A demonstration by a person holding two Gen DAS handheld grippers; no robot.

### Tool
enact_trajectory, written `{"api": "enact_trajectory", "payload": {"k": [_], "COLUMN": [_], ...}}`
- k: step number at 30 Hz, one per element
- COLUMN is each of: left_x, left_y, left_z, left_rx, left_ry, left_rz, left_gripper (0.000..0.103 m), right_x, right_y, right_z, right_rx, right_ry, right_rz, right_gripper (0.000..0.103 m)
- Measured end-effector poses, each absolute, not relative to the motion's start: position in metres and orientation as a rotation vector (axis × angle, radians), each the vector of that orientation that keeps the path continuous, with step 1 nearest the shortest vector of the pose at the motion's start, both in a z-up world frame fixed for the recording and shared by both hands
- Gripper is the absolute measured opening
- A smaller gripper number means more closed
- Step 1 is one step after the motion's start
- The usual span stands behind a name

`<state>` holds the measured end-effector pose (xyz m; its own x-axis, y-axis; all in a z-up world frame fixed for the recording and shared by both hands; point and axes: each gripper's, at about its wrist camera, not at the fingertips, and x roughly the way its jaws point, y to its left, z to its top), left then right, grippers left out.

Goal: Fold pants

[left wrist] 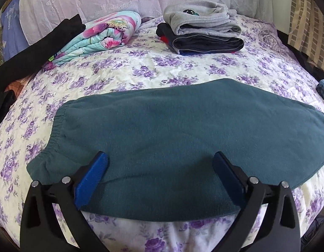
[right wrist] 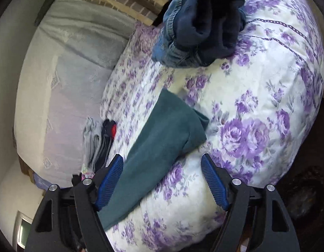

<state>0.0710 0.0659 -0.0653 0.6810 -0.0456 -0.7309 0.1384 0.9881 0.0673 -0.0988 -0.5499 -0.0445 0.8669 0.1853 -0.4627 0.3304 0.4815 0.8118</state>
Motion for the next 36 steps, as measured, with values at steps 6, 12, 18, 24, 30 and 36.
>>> {"api": "enact_trajectory", "payload": {"k": [6, 12, 18, 24, 30, 36], "left_x": [0.07, 0.07, 0.07, 0.067, 0.062, 0.051], "left_y": [0.065, 0.066, 0.07, 0.073, 0.08, 0.104], "left_z": [-0.066, -0.066, -0.062, -0.046, -0.042, -0.031], "left_rx": [0.127, 0.116, 0.074, -0.03, -0.055, -0.1], "left_ry": [0.809, 0.805, 0.804, 0.776, 0.768, 0.727], "left_rz": [-0.1, -0.102, -0.114, -0.172, -0.173, -0.137], "left_gripper": [0.099, 0.099, 0.099, 0.099, 0.099, 0.099], "right_x": [-0.084, -0.077, -0.074, -0.072, -0.053, -0.006], "right_y": [-0.558, -0.542, -0.549, -0.548, -0.502, -0.413], "right_z": [-0.052, -0.034, -0.046, -0.039, 0.013, 0.057], "right_rx": [1.126, 0.997, 0.985, 0.962, 0.649, 0.296], "right_ry": [0.426, 0.371, 0.431, 0.438, 0.463, 0.528], "right_rz": [-0.127, -0.146, -0.209, -0.211, -0.206, -0.09], "right_gripper": [0.077, 0.074, 0.05, 0.011, 0.011, 0.011]}}
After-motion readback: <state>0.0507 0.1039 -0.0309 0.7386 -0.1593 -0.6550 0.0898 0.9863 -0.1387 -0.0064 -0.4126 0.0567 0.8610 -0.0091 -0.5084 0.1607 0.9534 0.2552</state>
